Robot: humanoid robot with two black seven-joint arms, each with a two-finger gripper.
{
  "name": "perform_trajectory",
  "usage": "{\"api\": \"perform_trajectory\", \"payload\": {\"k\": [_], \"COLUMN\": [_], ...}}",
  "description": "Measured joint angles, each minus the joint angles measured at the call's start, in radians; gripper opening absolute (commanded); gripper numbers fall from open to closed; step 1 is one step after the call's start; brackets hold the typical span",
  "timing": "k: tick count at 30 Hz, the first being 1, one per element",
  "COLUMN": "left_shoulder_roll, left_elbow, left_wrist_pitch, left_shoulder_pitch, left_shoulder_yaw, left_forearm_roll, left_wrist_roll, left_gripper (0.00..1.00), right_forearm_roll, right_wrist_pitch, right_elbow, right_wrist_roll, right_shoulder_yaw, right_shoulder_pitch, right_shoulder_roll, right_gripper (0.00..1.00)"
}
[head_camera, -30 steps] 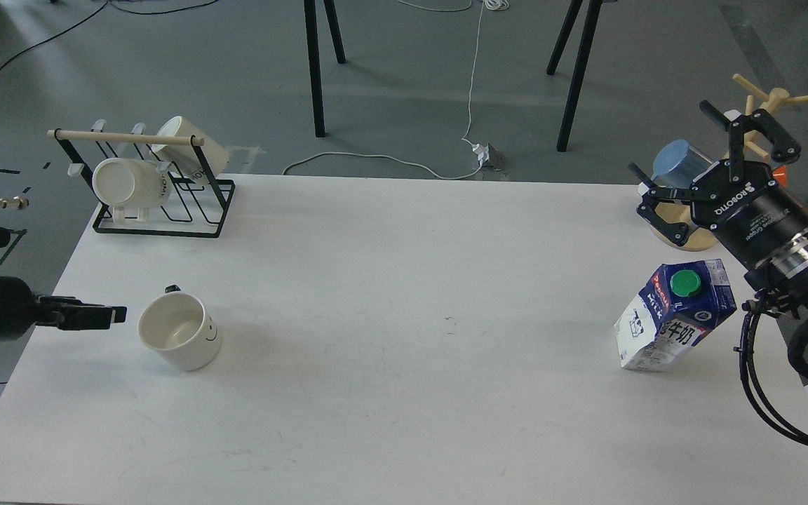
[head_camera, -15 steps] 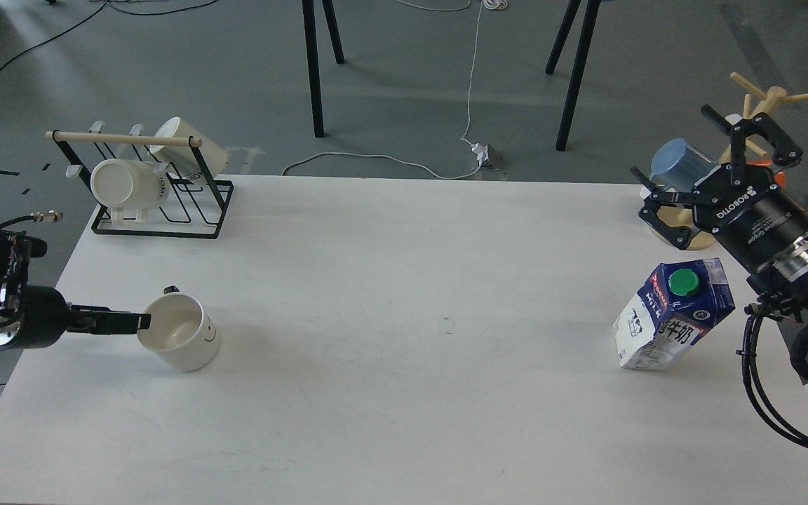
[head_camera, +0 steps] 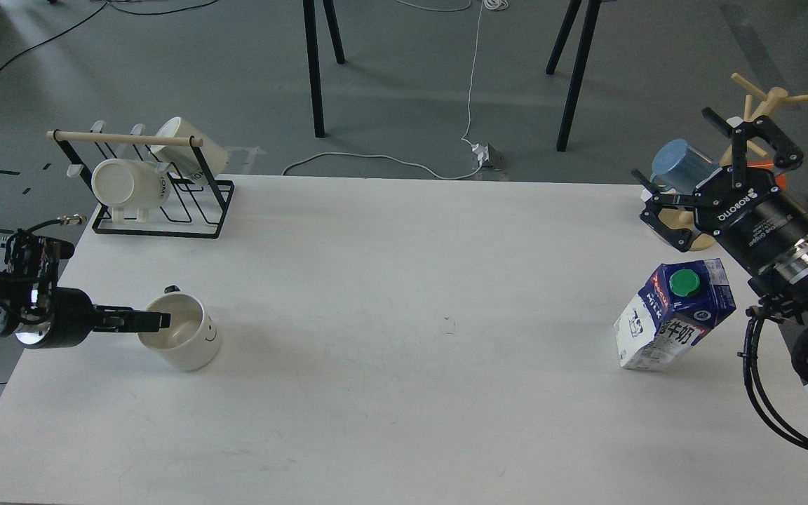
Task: Place cup and milk with both arms
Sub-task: 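Insert the left gripper into the white mug and close on its rim, then lift the white mug with the left gripper and carry it toward the table center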
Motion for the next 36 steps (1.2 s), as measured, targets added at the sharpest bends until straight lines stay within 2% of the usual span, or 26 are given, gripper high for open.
{"api": "perform_trajectory", "payload": {"k": [1, 4, 12, 18, 23, 30, 36], "left_shoulder_roll": [0.0, -0.004, -0.011, 0.074, 0.074, -0.115, -0.342], "left_elbow": [0.0, -0.001, -0.029, -0.228, -0.289, -0.279, -0.186], "left_wrist_pitch": [0.002, 0.015, 0.044, -0.006, -0.023, -0.023, -0.023], "left_shoulder_pitch": [0.002, 0.006, 0.002, -0.046, -0.148, -0.23, -0.233], "left_shoulder_yaw": [0.001, 0.0, 0.002, -0.014, -0.024, -0.017, -0.007], "left_forearm_roll": [0.001, 0.002, 0.002, 0.0, -0.001, 0.007, 0.035], "left_wrist_roll": [0.0, 0.0, 0.0, 0.0, 0.0, 0.0, 0.0], "left_gripper": [0.08, 0.0, 0.0, 0.0, 0.0, 0.0, 0.01], "right_forearm_roll": [0.0, 0.0, 0.0, 0.0, 0.001, 0.009, 0.013], "right_wrist_pitch": [0.0, 0.0, 0.0, 0.0, 0.0, 0.0, 0.0], "right_elbow": [0.0, -0.001, -0.001, -0.001, -0.001, -0.003, -0.005], "right_wrist_roll": [0.0, 0.0, 0.001, 0.002, 0.002, 0.004, 0.008], "right_shoulder_yaw": [0.0, 0.0, -0.001, 0.001, 0.016, 0.05, 0.075], "right_shoulder_pitch": [0.0, -0.001, -0.021, -0.033, -0.033, -0.032, -0.032], "right_shoulder_roll": [0.0, 0.0, 0.0, 0.0, 0.0, 0.001, 0.008], "right_gripper": [0.98, 0.98, 0.98, 0.98, 0.98, 0.98, 0.98]}}
